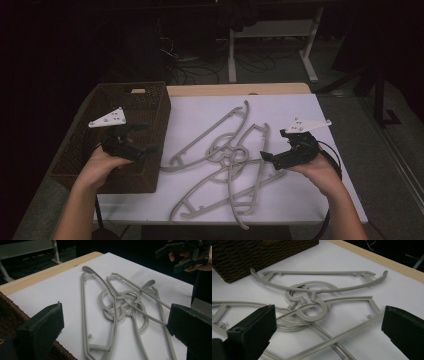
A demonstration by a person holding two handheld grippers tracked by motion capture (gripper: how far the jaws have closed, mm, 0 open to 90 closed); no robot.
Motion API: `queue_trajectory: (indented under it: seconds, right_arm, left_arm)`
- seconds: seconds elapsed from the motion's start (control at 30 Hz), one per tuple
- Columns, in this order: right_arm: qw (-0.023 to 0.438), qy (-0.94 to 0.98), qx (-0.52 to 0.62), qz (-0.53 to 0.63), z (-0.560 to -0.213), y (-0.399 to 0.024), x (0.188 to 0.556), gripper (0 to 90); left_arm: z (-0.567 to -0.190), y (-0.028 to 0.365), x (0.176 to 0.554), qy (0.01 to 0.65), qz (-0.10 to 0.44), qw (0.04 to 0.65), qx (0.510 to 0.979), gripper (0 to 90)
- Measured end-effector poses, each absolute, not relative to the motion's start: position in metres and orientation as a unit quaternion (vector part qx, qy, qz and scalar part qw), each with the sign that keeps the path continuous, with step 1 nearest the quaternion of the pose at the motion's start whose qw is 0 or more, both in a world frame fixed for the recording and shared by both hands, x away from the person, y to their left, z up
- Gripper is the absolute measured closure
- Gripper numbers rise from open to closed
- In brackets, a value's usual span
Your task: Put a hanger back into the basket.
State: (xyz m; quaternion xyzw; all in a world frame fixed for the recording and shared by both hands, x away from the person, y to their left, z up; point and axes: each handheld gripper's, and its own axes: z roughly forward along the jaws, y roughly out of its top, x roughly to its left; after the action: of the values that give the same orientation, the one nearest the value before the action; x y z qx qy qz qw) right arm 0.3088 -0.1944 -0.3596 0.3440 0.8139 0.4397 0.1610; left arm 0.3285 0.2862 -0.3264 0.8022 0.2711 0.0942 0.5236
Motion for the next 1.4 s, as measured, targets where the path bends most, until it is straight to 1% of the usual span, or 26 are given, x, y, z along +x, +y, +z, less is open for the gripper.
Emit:
queue_trajectory:
  seconds: [0.23, 0.43, 0.73, 0.97, 1.0, 1.03, 1.07, 1.1, 1.13, 1.17, 1.23, 1.27, 1.3, 1.33, 1.37, 1.4]
  right_arm:
    - [0.156, 0.813, 0.349, 0.440, -0.363, -0.195, 0.310, 0.0]
    - [0.153, 0.814, 0.346, 0.440, -0.361, -0.194, 0.310, 0.0]
    - [0.149, 0.819, 0.341, 0.436, -0.362, -0.193, 0.308, 0.0]
    - [0.148, 0.820, 0.342, 0.435, -0.363, -0.193, 0.309, 0.0]
    - [0.147, 0.820, 0.342, 0.435, -0.363, -0.193, 0.309, 0.0]
    - [0.147, 0.820, 0.342, 0.435, -0.363, -0.193, 0.309, 0.0]
    - [0.148, 0.820, 0.341, 0.435, -0.363, -0.193, 0.310, 0.0]
    - [0.148, 0.820, 0.341, 0.435, -0.363, -0.193, 0.310, 0.0]
    - [0.146, 0.822, 0.339, 0.433, -0.364, -0.192, 0.310, 0.0]
    - [0.146, 0.822, 0.339, 0.433, -0.364, -0.192, 0.310, 0.0]
    - [0.145, 0.823, 0.338, 0.433, -0.364, -0.192, 0.310, 0.0]
    - [0.144, 0.823, 0.338, 0.433, -0.364, -0.192, 0.310, 0.0]
    - [0.144, 0.823, 0.338, 0.433, -0.364, -0.192, 0.310, 0.0]
    - [0.144, 0.823, 0.337, 0.433, -0.364, -0.192, 0.310, 0.2]
    - [0.144, 0.823, 0.337, 0.435, -0.364, -0.193, 0.310, 2.1]
    - [0.142, 0.822, 0.336, 0.437, -0.363, -0.194, 0.309, 2.5]
  left_arm:
    - [-0.327, 0.281, 0.332, 0.277, 0.094, 0.519, 0.803, 0.6]
    - [-0.318, 0.264, 0.336, 0.278, 0.100, 0.517, 0.803, 0.6]
    - [-0.307, 0.221, 0.345, 0.274, 0.101, 0.517, 0.805, 0.6]
    - [-0.315, 0.183, 0.357, 0.279, 0.101, 0.507, 0.809, 0.8]
    - [-0.318, 0.178, 0.359, 0.282, 0.100, 0.505, 0.810, 4.2]
    - [-0.322, 0.173, 0.363, 0.287, 0.101, 0.500, 0.811, 4.2]
    - [-0.331, 0.163, 0.371, 0.297, 0.103, 0.493, 0.811, 6.3]
    - [-0.331, 0.163, 0.371, 0.297, 0.103, 0.493, 0.811, 8.0]
    - [-0.339, 0.154, 0.380, 0.308, 0.112, 0.481, 0.813, 11.7]
    - [-0.339, 0.154, 0.380, 0.308, 0.112, 0.481, 0.813, 14.8]
    - [-0.349, 0.147, 0.390, 0.320, 0.125, 0.466, 0.816, 15.2]
    - [-0.359, 0.142, 0.399, 0.329, 0.124, 0.456, 0.818, 20.8]
    - [-0.359, 0.142, 0.399, 0.329, 0.124, 0.456, 0.818, 22.7]
    - [-0.365, 0.140, 0.405, 0.331, 0.124, 0.448, 0.821, 22.7]
    - [-0.369, 0.138, 0.408, 0.333, 0.122, 0.444, 0.823, 25.1]
    - [-0.375, 0.137, 0.414, 0.334, 0.121, 0.437, 0.827, 33.2]
